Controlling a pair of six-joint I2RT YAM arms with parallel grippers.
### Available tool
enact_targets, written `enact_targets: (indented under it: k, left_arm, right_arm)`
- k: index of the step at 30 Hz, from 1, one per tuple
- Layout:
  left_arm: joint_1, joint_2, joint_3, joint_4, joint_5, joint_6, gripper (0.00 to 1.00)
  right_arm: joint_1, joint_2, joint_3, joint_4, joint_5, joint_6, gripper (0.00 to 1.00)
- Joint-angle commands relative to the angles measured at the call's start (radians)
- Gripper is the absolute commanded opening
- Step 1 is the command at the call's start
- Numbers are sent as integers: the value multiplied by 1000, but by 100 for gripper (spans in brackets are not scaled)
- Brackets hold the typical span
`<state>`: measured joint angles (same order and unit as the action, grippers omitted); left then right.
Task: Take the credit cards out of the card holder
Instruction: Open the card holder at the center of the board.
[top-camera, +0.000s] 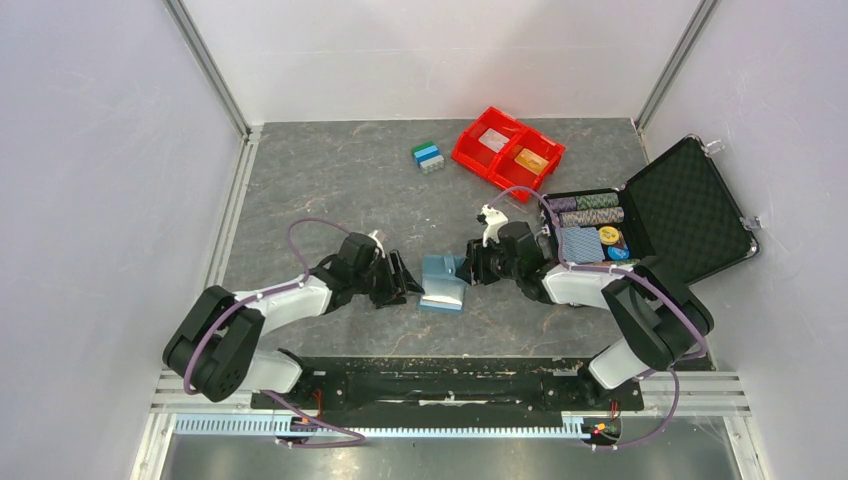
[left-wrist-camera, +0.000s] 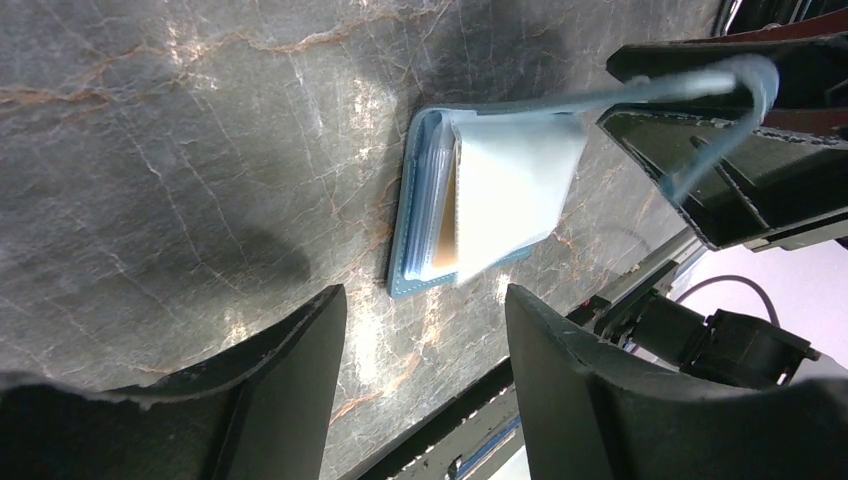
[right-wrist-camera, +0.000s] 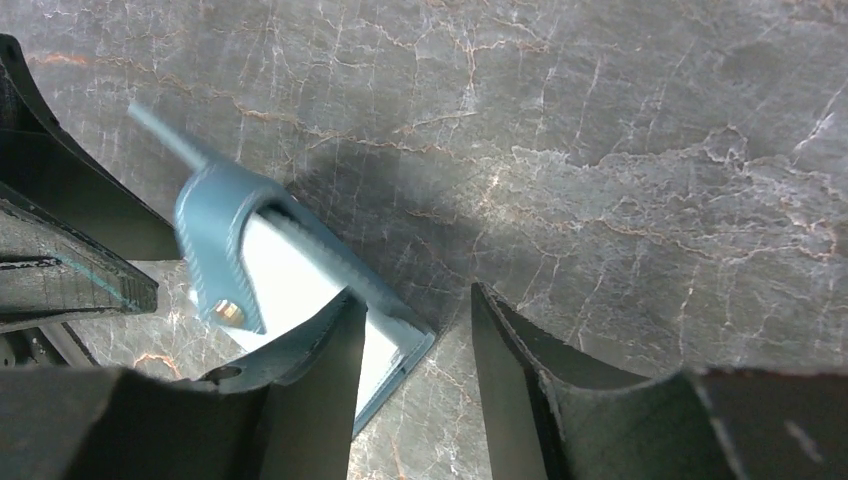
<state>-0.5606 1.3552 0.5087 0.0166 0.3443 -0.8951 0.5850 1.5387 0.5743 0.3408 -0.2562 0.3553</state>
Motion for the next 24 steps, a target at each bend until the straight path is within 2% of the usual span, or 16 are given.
enact_targets:
  k: [1, 7, 16, 21, 24]
  left_arm:
    - [-2, 10, -15, 90, 26, 20, 66]
    - [-2, 68, -7, 143, 32, -2, 58]
    - [-2, 46, -68, 170, 44, -4, 58]
    - [-1, -13, -100, 158, 22, -5, 58]
    - [-2, -52, -100, 107, 1, 2, 58]
  right_arm:
    - [-2, 13, -20, 83, -11, 41, 43]
    - [-2, 46, -56, 115, -2, 100, 33]
    - [-4, 72, -92, 175, -48, 192, 24]
    - [-2, 43, -149, 199, -70, 326, 23]
    - [7, -28, -168, 155, -46, 321, 29]
